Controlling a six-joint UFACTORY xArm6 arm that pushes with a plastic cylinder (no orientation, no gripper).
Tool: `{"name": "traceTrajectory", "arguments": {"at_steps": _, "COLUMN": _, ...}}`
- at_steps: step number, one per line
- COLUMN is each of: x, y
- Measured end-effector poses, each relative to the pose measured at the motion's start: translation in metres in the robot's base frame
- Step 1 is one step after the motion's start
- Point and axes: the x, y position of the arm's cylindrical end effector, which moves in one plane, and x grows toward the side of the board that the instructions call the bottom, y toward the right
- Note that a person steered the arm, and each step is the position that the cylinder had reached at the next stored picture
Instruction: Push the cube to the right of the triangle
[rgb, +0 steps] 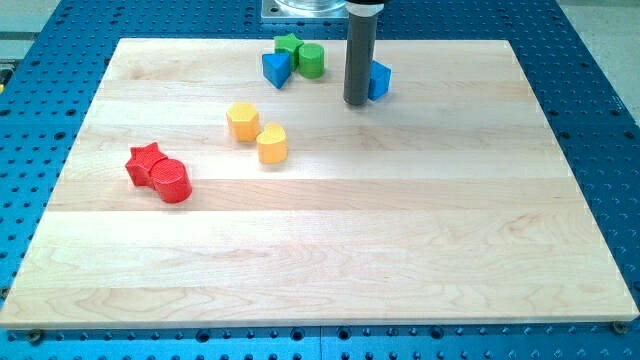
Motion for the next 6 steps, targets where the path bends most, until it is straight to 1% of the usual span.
{"name": "traceTrajectory", "arguments": {"at_steps": 1, "x": -0.01, "y": 0.059}}
{"name": "traceTrajectory", "arguments": {"at_steps": 2, "x": -0.023, "y": 0.105}}
{"name": "traceTrajectory", "arguments": {"at_steps": 3, "x": -0.054, "y": 0.034}}
{"name": "traceTrajectory", "arguments": {"at_steps": 4, "x": -0.058, "y": -0.006}}
{"name": "traceTrajectory", "arguments": {"at_steps": 5, "x": -0.053, "y": -0.008}}
{"name": "traceTrajectory", "arguments": {"at_steps": 6, "x": -0.015, "y": 0.02}}
